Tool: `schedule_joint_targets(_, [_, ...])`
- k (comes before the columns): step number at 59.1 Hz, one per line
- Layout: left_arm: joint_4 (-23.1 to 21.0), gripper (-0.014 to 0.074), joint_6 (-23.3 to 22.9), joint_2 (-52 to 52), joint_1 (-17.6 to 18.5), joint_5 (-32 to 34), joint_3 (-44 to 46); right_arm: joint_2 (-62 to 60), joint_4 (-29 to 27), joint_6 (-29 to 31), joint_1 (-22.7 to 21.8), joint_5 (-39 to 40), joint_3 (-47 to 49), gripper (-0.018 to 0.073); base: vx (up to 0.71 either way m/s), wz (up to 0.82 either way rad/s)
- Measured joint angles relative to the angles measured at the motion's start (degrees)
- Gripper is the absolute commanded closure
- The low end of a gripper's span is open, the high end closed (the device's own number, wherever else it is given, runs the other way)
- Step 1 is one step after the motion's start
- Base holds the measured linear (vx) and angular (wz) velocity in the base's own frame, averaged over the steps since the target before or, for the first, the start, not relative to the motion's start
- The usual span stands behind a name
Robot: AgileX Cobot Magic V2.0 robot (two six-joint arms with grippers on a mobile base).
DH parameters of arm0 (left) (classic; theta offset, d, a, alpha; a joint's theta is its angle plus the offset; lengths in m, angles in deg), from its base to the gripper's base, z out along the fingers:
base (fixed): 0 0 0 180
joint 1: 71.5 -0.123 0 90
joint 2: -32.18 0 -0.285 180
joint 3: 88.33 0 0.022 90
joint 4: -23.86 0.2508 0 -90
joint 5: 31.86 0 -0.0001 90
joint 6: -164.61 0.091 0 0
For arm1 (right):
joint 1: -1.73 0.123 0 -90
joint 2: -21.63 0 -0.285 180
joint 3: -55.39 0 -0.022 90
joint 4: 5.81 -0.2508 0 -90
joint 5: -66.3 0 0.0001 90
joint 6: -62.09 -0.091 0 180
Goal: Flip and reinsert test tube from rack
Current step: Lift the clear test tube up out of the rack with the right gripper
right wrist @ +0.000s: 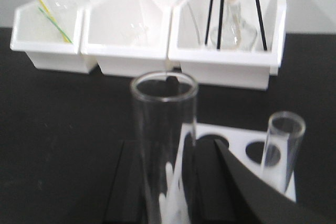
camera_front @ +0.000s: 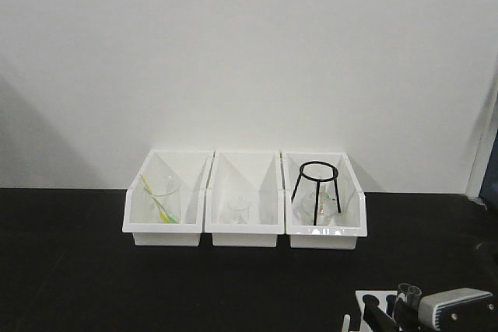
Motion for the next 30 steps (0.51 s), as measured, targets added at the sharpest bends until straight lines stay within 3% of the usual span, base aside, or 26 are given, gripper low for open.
schedule_joint_targets(13, [0.0,0.0603,0.0,0.0,0.0,0.0,0.0,-8.4,0.3,0.0,0.0,-3.3,0.0,0.0475,0.0,0.0])
schedule_joint_targets(30, [0.0,0.0603,0.0,0.0,0.0,0.0,0.0,-17.6,1.0,1.1,0.0,-16.7,6.3,0.0471,0.0,0.0])
